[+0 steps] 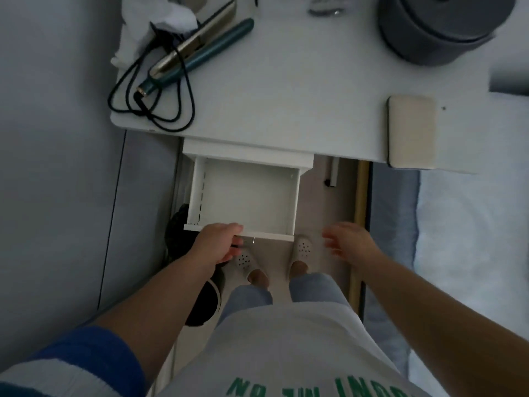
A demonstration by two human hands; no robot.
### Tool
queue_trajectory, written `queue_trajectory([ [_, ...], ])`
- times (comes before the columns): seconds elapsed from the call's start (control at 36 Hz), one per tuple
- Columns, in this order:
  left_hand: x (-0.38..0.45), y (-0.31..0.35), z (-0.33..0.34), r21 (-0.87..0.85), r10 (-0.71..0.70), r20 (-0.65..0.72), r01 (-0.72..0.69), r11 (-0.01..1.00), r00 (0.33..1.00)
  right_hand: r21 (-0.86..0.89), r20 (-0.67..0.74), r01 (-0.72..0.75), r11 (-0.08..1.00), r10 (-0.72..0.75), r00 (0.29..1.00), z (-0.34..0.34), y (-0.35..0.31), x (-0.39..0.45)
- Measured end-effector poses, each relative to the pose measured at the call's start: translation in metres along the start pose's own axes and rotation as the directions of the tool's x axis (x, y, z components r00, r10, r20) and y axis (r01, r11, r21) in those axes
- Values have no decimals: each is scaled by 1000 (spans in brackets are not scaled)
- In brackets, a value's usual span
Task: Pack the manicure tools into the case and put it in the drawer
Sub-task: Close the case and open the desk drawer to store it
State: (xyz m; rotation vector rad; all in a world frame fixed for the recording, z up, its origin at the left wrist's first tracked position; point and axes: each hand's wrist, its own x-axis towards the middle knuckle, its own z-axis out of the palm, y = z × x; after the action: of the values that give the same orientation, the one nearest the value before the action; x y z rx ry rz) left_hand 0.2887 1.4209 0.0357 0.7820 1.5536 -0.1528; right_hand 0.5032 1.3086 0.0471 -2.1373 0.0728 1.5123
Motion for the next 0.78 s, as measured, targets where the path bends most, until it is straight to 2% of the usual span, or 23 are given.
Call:
queue_trajectory([
  [0.06, -8, 16, 20, 4, 94, 39, -95, 996, 995, -122, -47, 124, 985, -130, 990, -27, -11, 7],
  [0.14, -13, 42, 58, 32, 197, 101, -201, 979, 975, -271, -166, 271, 924, -322, 932, -72, -33, 22],
  [0.22, -13, 71, 101, 75, 262, 133, -273, 959, 956, -310, -260, 349, 884, -432, 864, -116, -60, 40],
  [0.31, -11, 98, 145, 79, 276, 140, -289, 954, 951, -315, -286, 400, 861, -488, 824, -156, -82, 61],
  [0.36, -9, 112, 173, 10, 254, 136, -258, 966, 958, -368, -261, 417, 831, -523, 811, -178, -94, 73],
  [0.47, -2, 133, 235, -185, 120, 131, -95, 978, 984, -497, -178, 475, 726, -621, 764, -209, -124, 106],
  [0.61, 8, 148, 294, -422, -59, 118, 104, 901, 991, -639, 39, 563, 523, -710, 703, -220, -159, 143],
  [0.69, 11, 155, 312, -496, -86, 127, 138, 857, 988, -670, 168, 591, 449, -683, 711, -215, -172, 158],
  [0.78, 14, 160, 318, -548, -106, 126, 158, 821, 986, -706, 218, 579, 408, -653, 725, -212, -178, 165],
])
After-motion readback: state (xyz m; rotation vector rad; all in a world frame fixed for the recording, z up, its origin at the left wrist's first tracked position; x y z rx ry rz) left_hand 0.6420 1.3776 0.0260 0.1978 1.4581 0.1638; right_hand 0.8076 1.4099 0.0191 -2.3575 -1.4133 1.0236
